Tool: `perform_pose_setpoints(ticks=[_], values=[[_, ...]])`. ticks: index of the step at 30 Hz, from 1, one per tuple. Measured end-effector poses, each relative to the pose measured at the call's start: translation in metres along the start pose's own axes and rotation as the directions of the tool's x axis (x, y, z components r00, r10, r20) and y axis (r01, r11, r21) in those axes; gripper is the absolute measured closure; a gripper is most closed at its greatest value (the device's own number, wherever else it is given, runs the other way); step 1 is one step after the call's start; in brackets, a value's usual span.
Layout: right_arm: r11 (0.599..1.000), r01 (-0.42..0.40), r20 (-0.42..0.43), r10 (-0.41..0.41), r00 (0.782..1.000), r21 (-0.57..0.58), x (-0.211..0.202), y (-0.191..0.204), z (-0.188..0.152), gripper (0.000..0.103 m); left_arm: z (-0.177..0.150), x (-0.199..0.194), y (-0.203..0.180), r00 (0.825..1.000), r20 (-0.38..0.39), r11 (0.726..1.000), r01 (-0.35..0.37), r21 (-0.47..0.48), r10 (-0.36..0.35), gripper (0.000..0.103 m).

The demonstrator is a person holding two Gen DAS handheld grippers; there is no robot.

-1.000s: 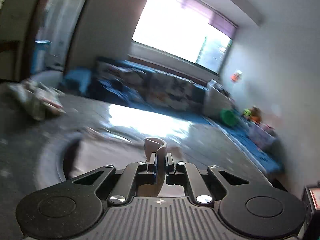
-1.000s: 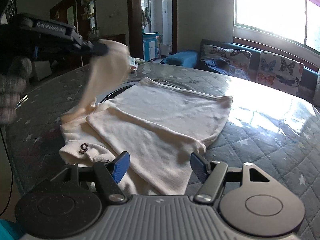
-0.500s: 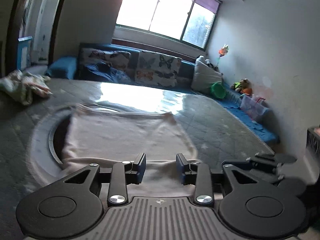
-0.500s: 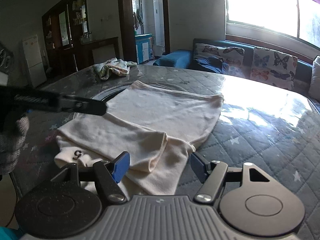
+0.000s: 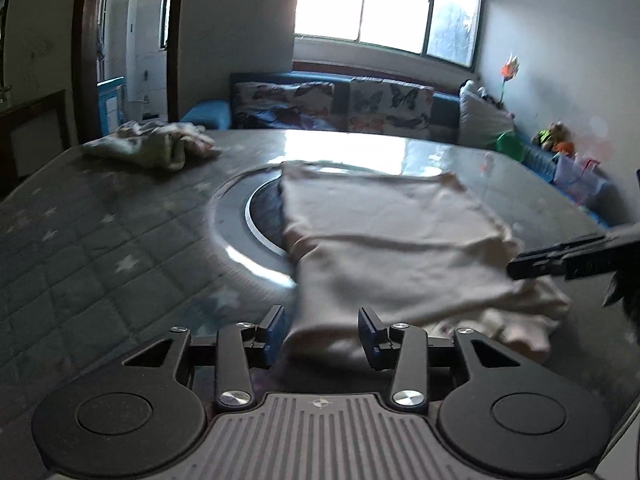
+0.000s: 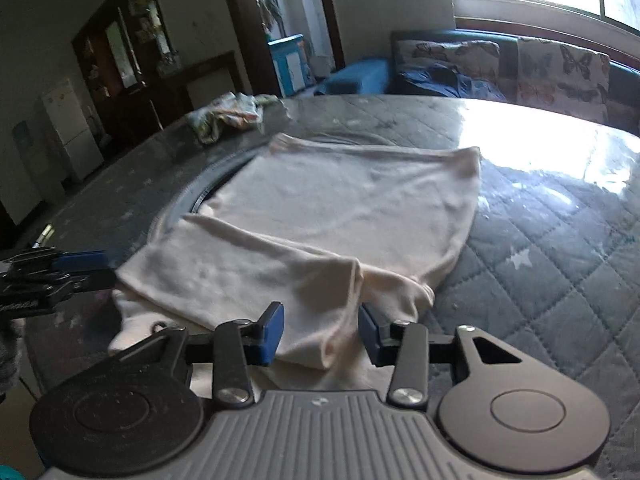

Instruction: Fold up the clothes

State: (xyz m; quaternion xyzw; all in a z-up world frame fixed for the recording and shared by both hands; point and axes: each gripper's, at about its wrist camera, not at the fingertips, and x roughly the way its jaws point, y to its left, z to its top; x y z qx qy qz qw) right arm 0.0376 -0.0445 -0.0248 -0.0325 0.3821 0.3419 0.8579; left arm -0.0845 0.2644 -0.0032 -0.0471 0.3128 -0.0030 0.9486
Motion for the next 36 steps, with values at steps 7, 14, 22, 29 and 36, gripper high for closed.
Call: perform_pose_setpoints(ticks=[7,14,22,29,36], values=[[1.0,-0.005,-0.021,0.005,1.0,0.004,0.003,0.002,-0.004,0.072,-0.005,0.013,0.005,0.999,-0.017,1.0,-0.029,0.01,0.029,0.06],[1.0,0.017,-0.017,-0.017,1.0,0.023,0.005,0.0,-0.005,0.09,-0.008,0.016,-0.002,0.999,-0.003,0.997,-0.045,0.058,0.045,0.093],[0.998,0.056,0.017,-0.056,0.998,-0.009,-0.01,0.002,-0.004,0.1,-0.005,0.008,-0.002,0.999,0.006,0.995,-0.053,0.083,0.052,0.098],[0.997,0.061,0.027,-0.06,0.998,-0.043,-0.013,0.004,-0.003,0.096,0.008,0.0,0.006,1.0,0.014,0.998,-0.019,0.066,0.018,0.084],[0.995,0.04,0.055,-0.035,0.998,-0.087,0.001,0.014,0.017,0.094,0.047,0.008,0.001,0.998,0.06,0.999,0.027,0.039,-0.029,0.084]])
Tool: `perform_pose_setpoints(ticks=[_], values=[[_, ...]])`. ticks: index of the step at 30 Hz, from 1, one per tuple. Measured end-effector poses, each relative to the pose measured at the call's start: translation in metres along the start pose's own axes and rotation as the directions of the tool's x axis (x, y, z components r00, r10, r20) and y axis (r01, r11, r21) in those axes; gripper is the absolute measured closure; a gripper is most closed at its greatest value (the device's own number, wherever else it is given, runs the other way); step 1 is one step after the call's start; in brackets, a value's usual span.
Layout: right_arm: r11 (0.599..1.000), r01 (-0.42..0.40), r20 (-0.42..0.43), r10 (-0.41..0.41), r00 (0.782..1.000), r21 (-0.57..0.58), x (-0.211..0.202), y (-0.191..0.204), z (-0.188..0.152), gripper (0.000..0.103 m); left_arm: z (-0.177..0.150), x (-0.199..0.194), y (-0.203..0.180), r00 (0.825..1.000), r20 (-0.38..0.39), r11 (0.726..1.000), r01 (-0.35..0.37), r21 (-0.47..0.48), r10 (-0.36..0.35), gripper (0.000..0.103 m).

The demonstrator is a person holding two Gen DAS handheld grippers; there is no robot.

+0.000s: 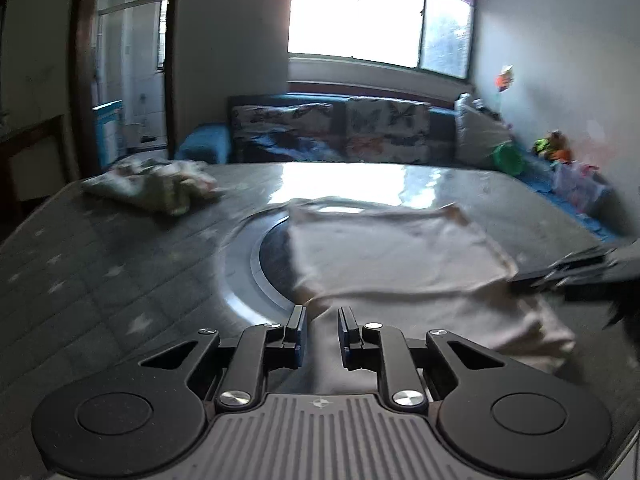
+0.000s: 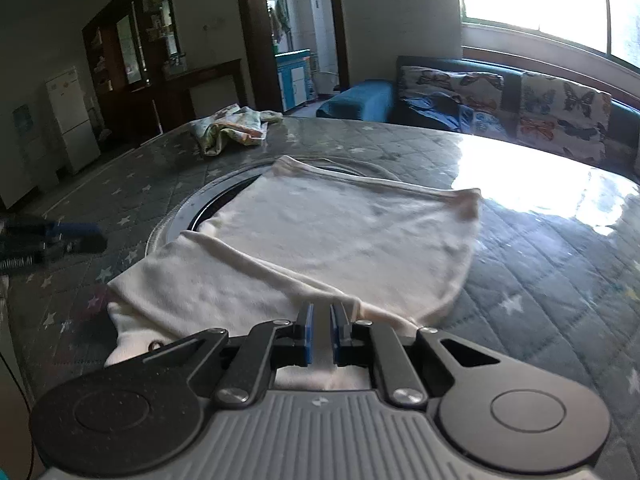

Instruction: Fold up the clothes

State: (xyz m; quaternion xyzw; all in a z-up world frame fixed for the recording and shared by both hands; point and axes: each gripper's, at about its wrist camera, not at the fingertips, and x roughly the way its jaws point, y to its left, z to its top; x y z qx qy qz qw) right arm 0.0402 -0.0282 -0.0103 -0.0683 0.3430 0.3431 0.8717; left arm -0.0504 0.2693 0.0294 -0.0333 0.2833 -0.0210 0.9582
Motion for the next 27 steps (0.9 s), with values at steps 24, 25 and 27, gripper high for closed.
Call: perform_pose_setpoints(ticks=[24,25,27], values=[[0.999,-0.024,-0.011,0.024,1.0,-0.024,0.026,0.003,0.006,0.079,0.012,0.068,-0.012,0.996,-0.065,0.998,0.051,-0.038,-0.053,0.083],[0.999,-0.024,-0.014,0.024,1.0,-0.023,0.027,0.003,0.006,0.079,0.012,0.073,-0.016,0.996,-0.072,0.998,0.054,-0.026,-0.056,0.082],[1.0,-0.02,-0.027,0.019,0.999,-0.011,0.032,0.001,0.004,0.079,0.011,0.085,-0.018,0.994,-0.096,0.999,0.049,-0.022,-0.051,0.082]])
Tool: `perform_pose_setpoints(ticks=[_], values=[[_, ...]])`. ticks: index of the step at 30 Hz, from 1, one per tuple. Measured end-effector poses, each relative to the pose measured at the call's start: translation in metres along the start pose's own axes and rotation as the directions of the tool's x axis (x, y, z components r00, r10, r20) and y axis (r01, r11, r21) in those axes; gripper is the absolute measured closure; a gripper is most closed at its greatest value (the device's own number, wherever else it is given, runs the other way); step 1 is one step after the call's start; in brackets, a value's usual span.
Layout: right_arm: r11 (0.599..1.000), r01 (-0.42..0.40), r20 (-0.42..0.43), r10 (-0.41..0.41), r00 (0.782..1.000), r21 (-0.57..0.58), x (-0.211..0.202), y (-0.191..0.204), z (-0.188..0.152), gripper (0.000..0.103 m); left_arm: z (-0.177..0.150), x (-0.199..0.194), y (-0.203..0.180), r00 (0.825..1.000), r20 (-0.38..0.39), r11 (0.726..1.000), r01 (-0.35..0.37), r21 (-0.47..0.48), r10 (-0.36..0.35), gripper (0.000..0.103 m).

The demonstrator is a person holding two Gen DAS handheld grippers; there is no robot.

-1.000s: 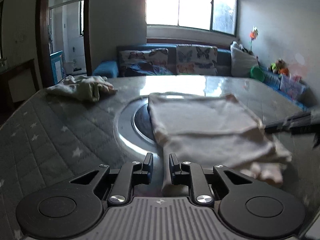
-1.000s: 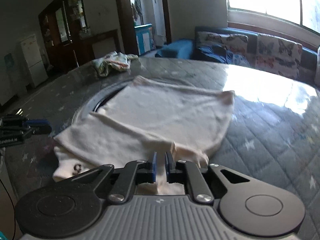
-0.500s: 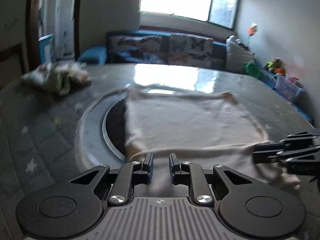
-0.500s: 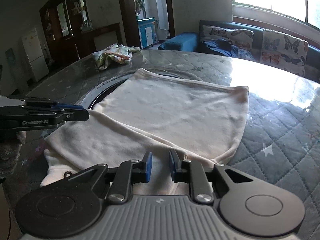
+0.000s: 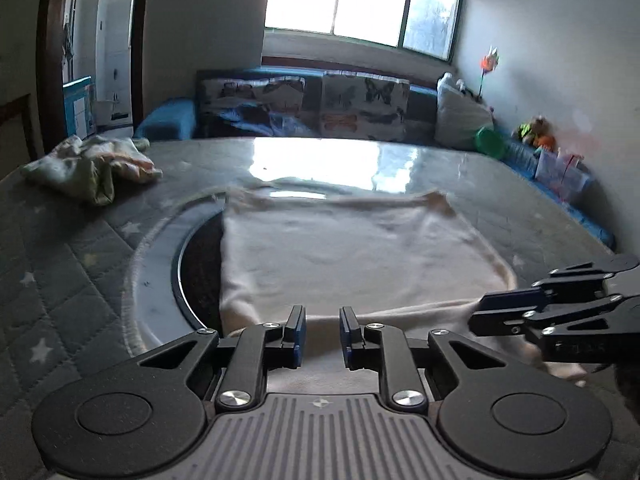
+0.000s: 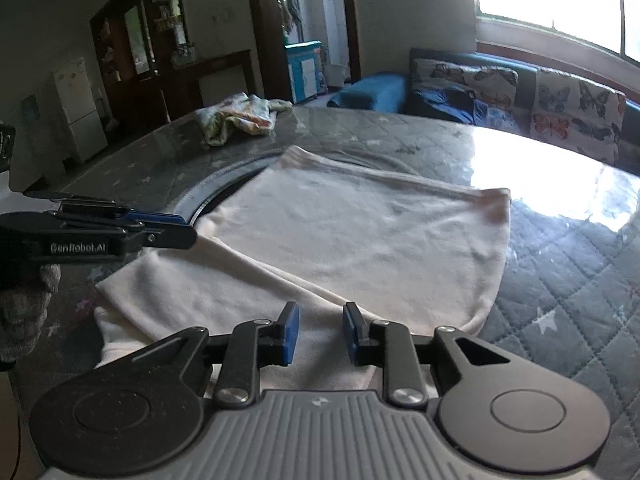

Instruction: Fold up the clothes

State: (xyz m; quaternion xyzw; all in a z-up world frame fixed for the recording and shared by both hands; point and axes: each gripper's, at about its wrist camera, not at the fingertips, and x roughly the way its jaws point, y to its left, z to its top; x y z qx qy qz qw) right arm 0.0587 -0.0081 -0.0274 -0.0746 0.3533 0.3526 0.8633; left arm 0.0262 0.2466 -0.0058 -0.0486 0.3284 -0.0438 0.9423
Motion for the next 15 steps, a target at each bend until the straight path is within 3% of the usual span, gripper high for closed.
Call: perform_pose_setpoints(ticks=[5,15], values=[[1.0,-0.005,-0.003,0.005,1.0,-0.003,-0.006,0.0,-0.001,0.079,-0.004,0.011,0.008,0.999,-0.036,1.0,-0.008,-0.025,0.007,0.082],[0.996,-0.021,-0.041,0.017,0.999,-0.092,-0.026,0.013,-0.02,0.074,-0.02,-0.024,-0.021,0.999,-0.009,0.996,0.043,0.075,-0.042,0.073]])
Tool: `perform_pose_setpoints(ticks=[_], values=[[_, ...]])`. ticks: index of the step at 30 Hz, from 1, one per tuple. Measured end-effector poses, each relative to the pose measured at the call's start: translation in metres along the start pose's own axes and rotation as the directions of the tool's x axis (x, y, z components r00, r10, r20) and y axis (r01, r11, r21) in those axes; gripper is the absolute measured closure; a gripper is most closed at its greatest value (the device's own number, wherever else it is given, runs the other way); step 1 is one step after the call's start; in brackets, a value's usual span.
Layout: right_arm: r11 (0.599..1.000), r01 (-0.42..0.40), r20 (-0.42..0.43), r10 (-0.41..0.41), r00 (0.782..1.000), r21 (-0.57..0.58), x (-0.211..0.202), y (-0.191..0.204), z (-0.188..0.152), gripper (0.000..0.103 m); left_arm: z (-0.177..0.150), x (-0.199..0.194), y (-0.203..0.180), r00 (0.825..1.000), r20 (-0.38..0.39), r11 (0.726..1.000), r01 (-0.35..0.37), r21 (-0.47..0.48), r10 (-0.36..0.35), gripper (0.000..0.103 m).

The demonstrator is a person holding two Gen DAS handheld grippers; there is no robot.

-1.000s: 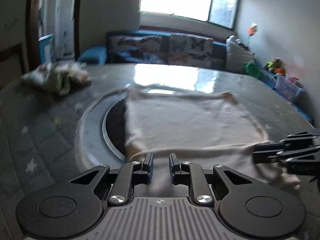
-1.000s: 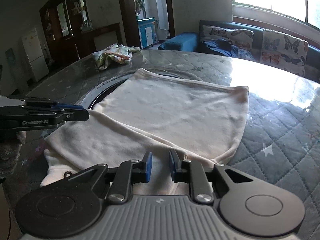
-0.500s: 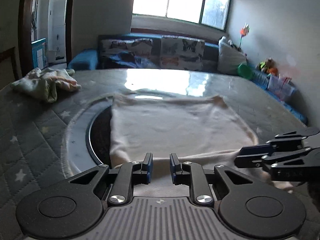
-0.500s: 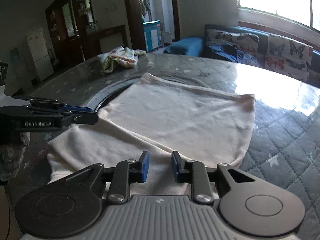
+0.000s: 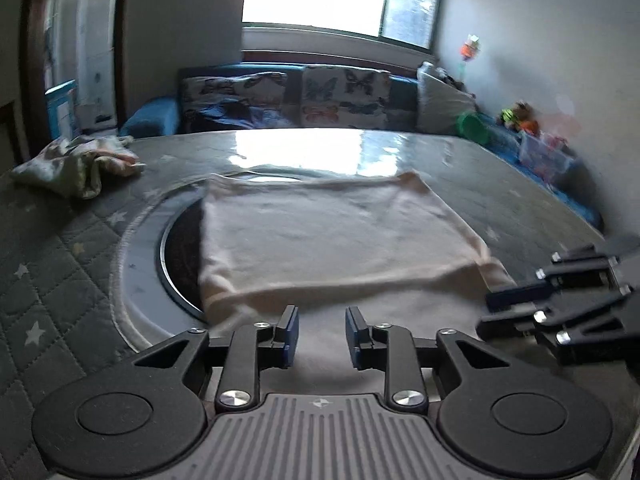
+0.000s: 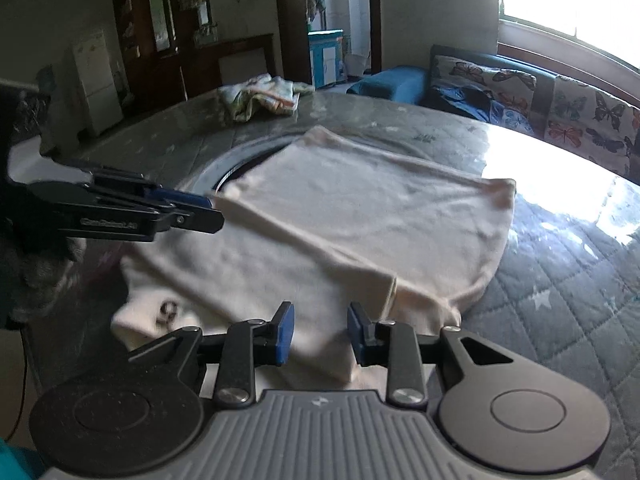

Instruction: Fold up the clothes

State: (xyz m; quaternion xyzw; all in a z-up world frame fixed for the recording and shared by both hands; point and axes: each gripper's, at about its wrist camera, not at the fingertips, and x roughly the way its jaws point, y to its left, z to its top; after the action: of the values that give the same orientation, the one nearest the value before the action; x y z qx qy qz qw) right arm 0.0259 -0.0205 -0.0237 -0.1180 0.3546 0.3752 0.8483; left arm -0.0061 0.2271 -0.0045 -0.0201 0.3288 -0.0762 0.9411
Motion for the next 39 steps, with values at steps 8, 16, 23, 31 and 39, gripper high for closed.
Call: perform_pose_setpoints(ticks=[8,16,23,31,39], values=[[1.0,0.015,0.023,-0.015,1.0,-0.003,-0.013,0.003,-0.007,0.074,-0.014,-0.007,-0.017,1.0,-0.015,0.999,-0.002,0.051,0.003,0.063],[1.0,0.023,0.02,-0.023,1.0,-0.001,-0.019,0.003,-0.015,0.066,-0.022,-0.032,-0.025,1.0,-0.02,0.997,0.0,0.08,0.002,0.055],[0.996,0.038,0.013,-0.038,0.999,-0.075,-0.035,0.01,-0.02,0.045,-0.031,-0.058,-0.039,0.999,-0.049,0.994,0.012,0.11,-0.007,0.044],[0.974,0.057,-0.001,-0.059,0.998,-0.218,-0.045,0.029,-0.036,0.028,-0.042,-0.051,-0.042,0.989,-0.144,0.998,-0.01,0.061,0.019,0.048],[0.941,0.053,-0.003,-0.057,0.998,-0.335,-0.048,0.047,-0.047,0.025,-0.04,-0.046,-0.039,0.983,-0.181,1.0,0.01,-0.01,-0.011,0.086]])
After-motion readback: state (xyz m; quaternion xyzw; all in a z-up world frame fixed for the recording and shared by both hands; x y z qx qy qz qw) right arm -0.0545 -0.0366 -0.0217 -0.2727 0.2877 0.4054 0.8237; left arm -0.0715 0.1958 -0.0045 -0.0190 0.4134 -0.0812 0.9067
